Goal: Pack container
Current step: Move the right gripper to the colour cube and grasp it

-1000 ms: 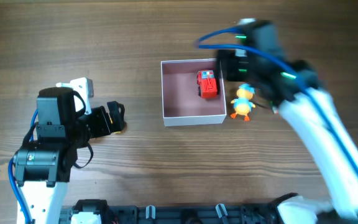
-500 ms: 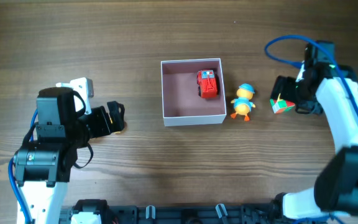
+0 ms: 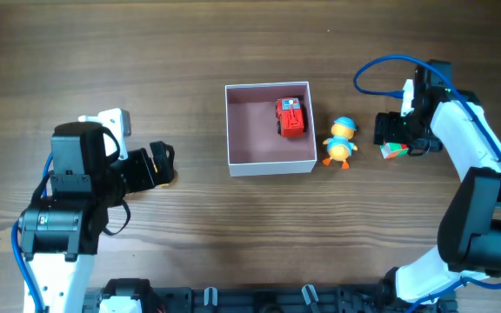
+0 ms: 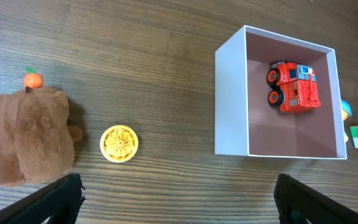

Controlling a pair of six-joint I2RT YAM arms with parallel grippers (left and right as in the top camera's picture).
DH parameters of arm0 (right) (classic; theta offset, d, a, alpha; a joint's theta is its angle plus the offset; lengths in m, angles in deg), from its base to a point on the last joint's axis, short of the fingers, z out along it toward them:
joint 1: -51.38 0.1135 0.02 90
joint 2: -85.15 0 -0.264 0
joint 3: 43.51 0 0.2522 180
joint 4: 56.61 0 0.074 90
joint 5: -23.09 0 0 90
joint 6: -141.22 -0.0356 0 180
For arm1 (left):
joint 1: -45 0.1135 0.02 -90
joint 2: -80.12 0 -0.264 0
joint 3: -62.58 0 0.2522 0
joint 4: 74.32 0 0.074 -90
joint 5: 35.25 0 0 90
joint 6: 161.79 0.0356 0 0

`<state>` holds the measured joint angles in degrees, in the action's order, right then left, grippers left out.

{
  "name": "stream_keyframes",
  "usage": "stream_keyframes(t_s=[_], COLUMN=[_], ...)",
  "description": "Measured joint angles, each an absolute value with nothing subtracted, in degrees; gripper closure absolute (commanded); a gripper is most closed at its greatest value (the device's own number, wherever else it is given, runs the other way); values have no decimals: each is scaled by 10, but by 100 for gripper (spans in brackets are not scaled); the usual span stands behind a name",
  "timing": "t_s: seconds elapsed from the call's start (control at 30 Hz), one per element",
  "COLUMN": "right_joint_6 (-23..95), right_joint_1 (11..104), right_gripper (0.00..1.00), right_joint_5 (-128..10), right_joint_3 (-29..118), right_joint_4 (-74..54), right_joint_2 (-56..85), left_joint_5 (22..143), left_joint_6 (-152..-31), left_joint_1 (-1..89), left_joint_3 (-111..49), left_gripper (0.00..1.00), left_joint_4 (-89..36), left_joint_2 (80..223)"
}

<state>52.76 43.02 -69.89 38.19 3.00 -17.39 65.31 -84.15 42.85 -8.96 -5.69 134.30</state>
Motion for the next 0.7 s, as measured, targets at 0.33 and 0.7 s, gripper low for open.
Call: stream_keyframes(t_s=[0.33, 0.7], right_joint_6=[564, 598], right_joint_1=[430, 430], right_gripper=[10, 47], right_joint_5=[-699, -679], right_joint_3=[380, 379], right_joint_4=[26, 23], right_joint_2=[-174, -202], left_joint_5=[653, 653], left_joint_6=[-842, -841], left_joint_1=[429, 429], left_joint_3=[-90, -90], left_gripper=[0, 0], left_joint_4=[-57, -56], left_joint_2=[1343, 1343])
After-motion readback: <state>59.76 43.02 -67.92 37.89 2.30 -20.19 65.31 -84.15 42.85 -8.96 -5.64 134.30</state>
